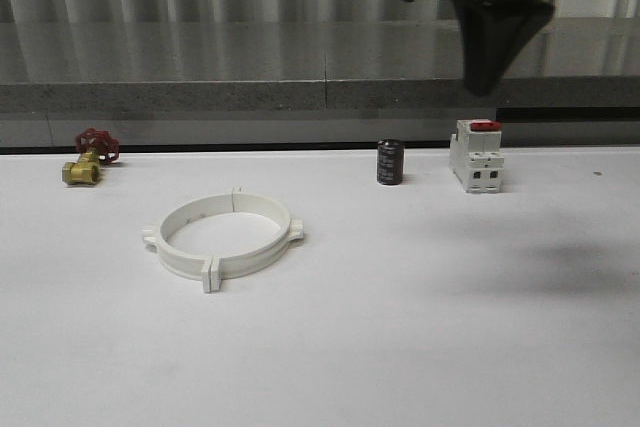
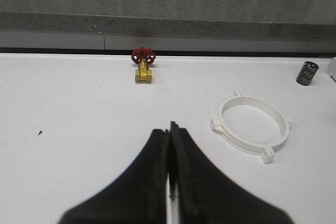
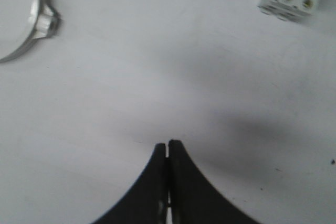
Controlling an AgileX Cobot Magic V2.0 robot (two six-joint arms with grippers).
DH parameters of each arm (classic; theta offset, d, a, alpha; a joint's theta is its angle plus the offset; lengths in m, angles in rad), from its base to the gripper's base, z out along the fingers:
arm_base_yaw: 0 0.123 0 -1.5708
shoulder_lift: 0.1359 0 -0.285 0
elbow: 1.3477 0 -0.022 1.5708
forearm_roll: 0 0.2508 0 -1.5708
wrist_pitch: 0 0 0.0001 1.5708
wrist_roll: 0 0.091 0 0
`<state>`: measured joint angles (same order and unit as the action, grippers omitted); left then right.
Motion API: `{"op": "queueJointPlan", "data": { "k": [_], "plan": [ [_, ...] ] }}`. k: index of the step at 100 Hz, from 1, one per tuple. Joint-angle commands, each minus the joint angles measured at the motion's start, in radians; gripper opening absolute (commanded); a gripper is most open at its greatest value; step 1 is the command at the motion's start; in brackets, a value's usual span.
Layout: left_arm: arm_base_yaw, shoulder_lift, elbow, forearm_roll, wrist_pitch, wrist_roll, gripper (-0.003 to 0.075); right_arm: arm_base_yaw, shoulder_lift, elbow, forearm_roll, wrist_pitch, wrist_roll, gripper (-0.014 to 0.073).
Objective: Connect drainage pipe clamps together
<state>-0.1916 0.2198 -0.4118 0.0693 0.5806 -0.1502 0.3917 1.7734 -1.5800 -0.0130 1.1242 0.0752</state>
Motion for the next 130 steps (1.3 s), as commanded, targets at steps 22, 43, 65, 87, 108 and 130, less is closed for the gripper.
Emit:
{"op": "queueJointPlan", "data": {
  "k": [22,43,65,87,108,130],
  "plan": [
    [0.004,0.009,-0.026,0.002,-0.075,-0.002,-0.0021,-0.2,-0.275,0.261,0.035,-0.155,0.021,-0.0061],
    [0.004,0.009,-0.026,0.002,-0.075,-0.002,-0.0021,-0.308,-0.437,0.467,0.035,-0.25,0.053,-0.0061],
    [0.004,0.009,-0.026,0.002,-0.075,-0.002,-0.0021,-0.387,-0.625,0.651,0.029,-0.313,0.054,-0.0061],
    [0.004,0.009,-0.026,0.002,-0.075,-0.002,-0.0021,-0.398,-0.851,0.821,0.027,-0.445,0.054,-0.0062],
    [0.004,0.009,-0.026,0.002,-0.075,-0.002,-0.0021,-0.398,-1.076,0.97,-0.023,-0.601,0.054,-0.0065],
    [0.004,0.009,-0.026,0.002,-0.075,-0.002,-0.0021,-0.398,-1.315,1.095,-0.06,-0.718,0.054,-0.0065]
  ]
}}
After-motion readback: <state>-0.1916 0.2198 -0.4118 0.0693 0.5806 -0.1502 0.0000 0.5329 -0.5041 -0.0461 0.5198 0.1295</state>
